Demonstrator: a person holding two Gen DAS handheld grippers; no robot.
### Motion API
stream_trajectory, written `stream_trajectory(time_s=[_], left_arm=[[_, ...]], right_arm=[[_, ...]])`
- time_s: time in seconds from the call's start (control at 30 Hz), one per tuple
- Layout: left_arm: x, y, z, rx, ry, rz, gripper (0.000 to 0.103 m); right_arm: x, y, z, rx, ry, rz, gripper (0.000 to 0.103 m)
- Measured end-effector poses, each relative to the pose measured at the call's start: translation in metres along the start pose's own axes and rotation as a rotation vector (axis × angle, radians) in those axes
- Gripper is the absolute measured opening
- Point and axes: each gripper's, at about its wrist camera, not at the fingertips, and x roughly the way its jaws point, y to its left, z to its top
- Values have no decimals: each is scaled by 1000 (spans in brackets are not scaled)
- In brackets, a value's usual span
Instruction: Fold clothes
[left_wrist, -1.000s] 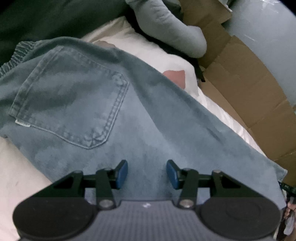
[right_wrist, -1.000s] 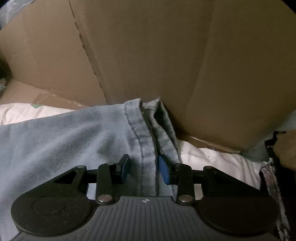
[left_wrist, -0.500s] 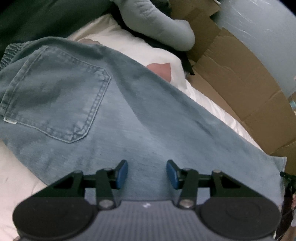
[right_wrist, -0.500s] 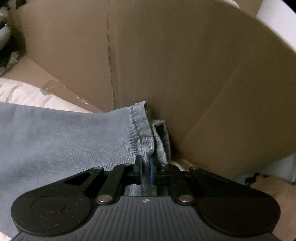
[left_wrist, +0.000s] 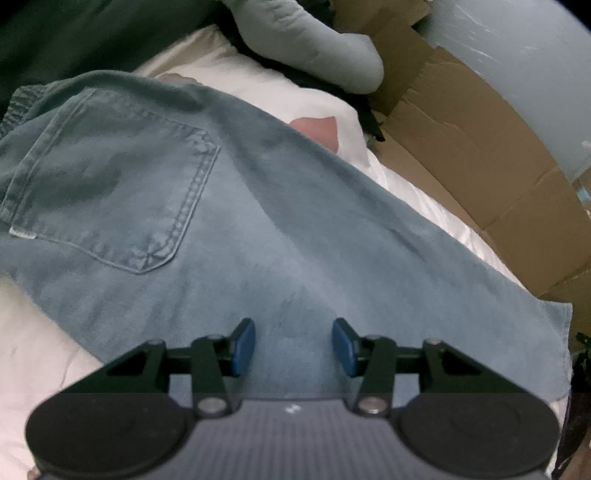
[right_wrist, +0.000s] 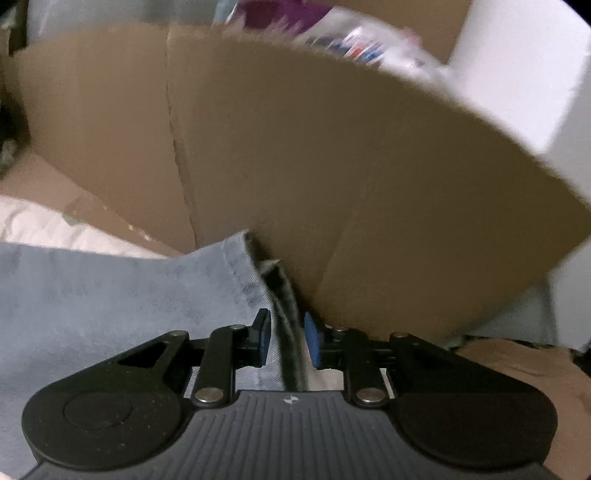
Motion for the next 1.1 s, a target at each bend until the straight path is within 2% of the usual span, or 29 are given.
stream_trajectory(time_s=[0.07,0.17,0.43,0.6,0.83,0.97,1.1], left_arm=[[-3,-1,-3,5,1,-2,50],[-10,-4,-9,17,-3,-2,58],[-29,-19,-31,65,-12,-17,60],[-34,-23,-44,82,6,-36,60],[-35,-31,-48,140,48,1,61],[-34,-35,-49,164,47,-2,61],[-31,-32,-43,173,37,-14,61]], right_arm=[[-17,-7,-4,25,-17,2,27],[-38,-13,-16,72,-28,6,29],[-62,-16,-65,244,-9,62,30],[-62,-20,-98,379,-9,79,37],[-52,-32,-123,581,-26,129,40],[-44,-36,-134,706,-27,188,41],[-37,-36,-139,754,-23,249,42]])
